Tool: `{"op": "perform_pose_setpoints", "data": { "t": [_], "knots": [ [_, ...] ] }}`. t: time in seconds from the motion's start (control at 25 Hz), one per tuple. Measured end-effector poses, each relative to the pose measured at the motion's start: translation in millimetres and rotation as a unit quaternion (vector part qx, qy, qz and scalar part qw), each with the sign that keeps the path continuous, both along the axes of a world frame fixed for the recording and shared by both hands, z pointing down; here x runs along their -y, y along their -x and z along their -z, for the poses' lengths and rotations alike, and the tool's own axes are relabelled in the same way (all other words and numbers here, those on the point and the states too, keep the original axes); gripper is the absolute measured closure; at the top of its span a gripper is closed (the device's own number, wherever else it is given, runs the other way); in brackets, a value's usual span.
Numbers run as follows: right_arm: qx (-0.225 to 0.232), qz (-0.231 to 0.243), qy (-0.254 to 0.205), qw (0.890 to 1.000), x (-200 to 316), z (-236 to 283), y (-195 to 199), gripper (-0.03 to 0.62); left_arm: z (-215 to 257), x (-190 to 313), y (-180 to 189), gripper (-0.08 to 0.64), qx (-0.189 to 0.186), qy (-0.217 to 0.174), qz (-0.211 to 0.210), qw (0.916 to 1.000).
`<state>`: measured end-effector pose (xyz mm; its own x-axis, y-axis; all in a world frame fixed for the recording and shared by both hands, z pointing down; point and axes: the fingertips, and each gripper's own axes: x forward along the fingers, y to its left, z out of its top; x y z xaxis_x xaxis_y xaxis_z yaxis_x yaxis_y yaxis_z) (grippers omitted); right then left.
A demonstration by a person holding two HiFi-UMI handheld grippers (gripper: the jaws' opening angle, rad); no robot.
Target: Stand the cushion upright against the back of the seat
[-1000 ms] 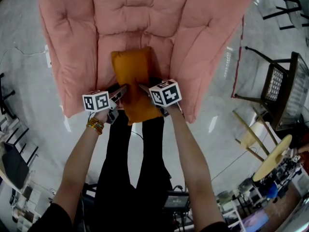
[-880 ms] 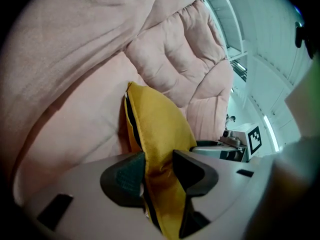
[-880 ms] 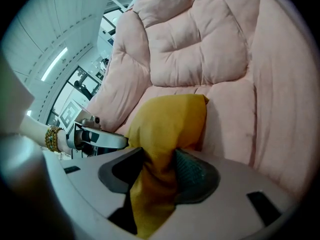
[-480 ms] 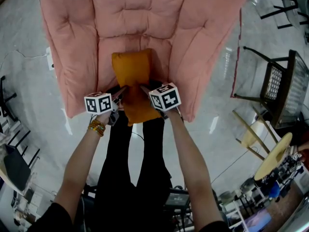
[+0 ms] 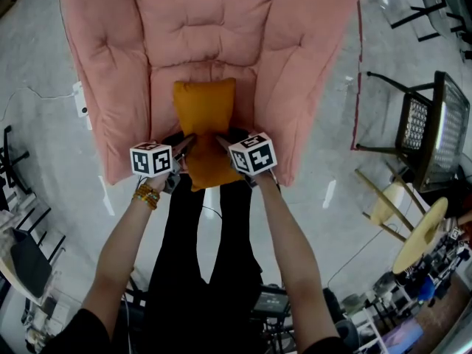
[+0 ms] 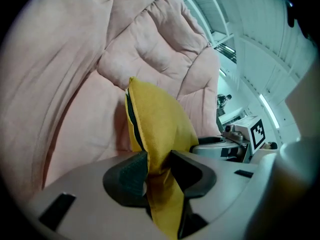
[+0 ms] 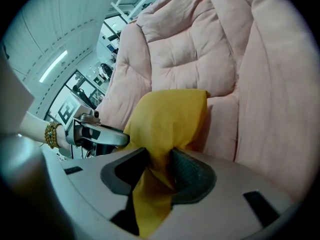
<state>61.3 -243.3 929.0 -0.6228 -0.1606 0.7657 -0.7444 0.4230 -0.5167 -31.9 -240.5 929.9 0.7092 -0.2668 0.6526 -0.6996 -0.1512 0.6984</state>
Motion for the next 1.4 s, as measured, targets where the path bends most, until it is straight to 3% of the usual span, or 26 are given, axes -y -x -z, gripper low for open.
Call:
{"op": "perform_pose_setpoints", "data": {
  "t": [0.32, 0.72, 1.12, 1.24, 1.4],
  "knots": [
    [0.002, -0.013, -0.031, 0.999, 20.9, 19.6, 2.4, 0.43, 21.3, 23.6, 2.5, 0.413, 0.013, -0.035, -0.015, 0.9992],
    [-0.014, -0.02, -0.129, 0.991, 81.4, 59.3, 15.0, 0.433, 56.6, 83.6, 15.2, 0.414, 0.025, -0.111, -0.009, 0.9935],
    [-0.052, -0.034, -0.223, 0.973, 147.9, 101.8, 24.4, 0.436, 93.2, 153.8, 21.0, 0.417, 0.05, -0.212, -0.019, 0.9758],
    [-0.069, -0.051, -0.264, 0.961, 170.5, 115.7, 26.5, 0.436, 103.4, 178.7, 22.7, 0.426, 0.054, -0.239, -0.017, 0.9693],
    [-0.091, -0.073, -0.304, 0.945, 193.7, 126.7, 25.3, 0.436, 116.2, 206.6, 20.5, 0.433, 0.077, -0.287, -0.028, 0.9543]
  ]
}}
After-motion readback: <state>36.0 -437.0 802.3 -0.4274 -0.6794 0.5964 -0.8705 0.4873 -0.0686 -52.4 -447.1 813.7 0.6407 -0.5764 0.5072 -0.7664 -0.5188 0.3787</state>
